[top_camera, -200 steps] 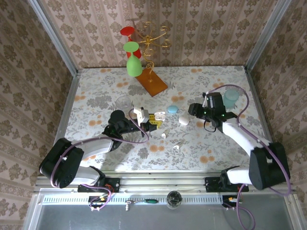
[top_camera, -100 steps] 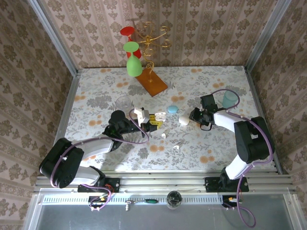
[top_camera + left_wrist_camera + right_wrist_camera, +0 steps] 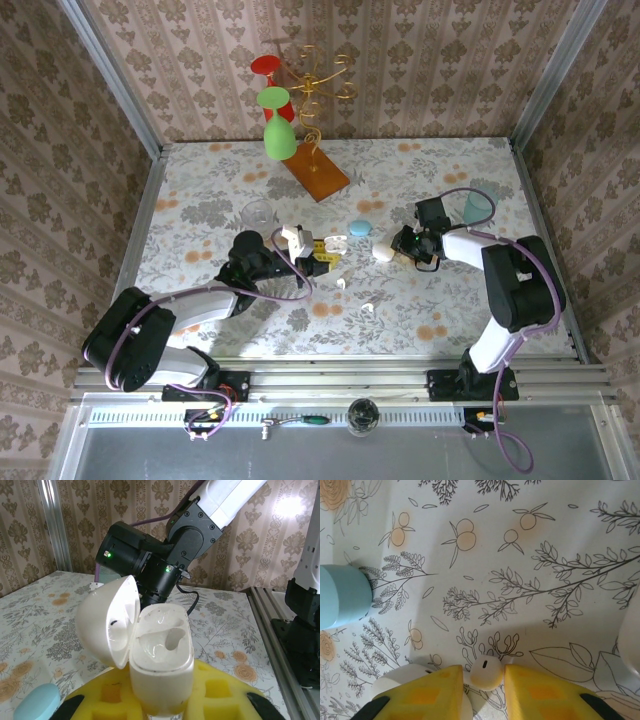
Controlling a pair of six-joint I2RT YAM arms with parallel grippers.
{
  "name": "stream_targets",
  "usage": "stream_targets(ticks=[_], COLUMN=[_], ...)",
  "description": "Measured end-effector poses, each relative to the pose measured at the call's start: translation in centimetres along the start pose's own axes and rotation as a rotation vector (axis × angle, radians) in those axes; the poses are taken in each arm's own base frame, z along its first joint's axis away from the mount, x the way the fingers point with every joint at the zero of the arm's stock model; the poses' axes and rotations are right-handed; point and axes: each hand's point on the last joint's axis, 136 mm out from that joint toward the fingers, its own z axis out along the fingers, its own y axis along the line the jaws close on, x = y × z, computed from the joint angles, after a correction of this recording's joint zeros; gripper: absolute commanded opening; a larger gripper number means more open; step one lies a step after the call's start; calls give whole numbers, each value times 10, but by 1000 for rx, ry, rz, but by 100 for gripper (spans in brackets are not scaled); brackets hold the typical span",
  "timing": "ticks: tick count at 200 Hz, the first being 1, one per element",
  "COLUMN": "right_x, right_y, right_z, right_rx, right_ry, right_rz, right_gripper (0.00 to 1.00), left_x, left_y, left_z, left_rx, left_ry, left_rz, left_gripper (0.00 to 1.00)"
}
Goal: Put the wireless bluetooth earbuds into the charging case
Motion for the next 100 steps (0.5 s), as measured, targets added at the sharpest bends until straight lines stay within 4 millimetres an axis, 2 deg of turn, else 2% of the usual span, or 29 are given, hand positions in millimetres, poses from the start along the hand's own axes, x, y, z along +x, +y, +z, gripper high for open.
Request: stream_targets(ticks=[44, 76, 100], right_x=[-2, -1, -3], right_y=[0, -1, 0], right_z=[2, 2, 2], right_rx=[5, 8, 8], right_ry=[4, 7, 4], right_rz=[3, 3, -2], right_gripper=[28, 22, 21], left_x=[3, 4, 5], left_y=[0, 0, 0], left_z=[0, 0, 0], left_rx=[0, 0, 0], left_ry=[11, 13, 17], left_rz=[-11, -14, -17], left_gripper=[0, 0, 0])
